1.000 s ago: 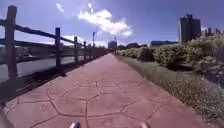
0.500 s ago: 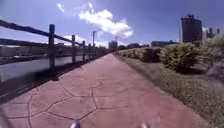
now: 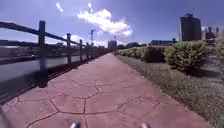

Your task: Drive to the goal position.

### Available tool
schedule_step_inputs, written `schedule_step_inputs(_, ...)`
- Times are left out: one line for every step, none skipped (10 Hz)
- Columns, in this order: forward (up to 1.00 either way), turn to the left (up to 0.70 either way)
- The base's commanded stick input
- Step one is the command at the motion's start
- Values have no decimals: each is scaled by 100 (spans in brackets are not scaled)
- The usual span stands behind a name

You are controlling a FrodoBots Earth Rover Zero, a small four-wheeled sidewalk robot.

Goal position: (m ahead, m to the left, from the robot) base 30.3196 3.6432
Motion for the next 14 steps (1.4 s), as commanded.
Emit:
schedule_step_inputs(85,0)
schedule_step_inputs(85,0)
schedule_step_inputs(85,0)
schedule_step_inputs(85,0)
schedule_step_inputs(85,0)
schedule_step_inputs(85,0)
schedule_step_inputs(85,0)
schedule_step_inputs(85,0)
schedule_step_inputs(85,0)
schedule_step_inputs(85,0)
schedule_step_inputs(85,0)
schedule_step_inputs(85,0)
schedule_step_inputs(85,0)
schedule_step_inputs(85,0)
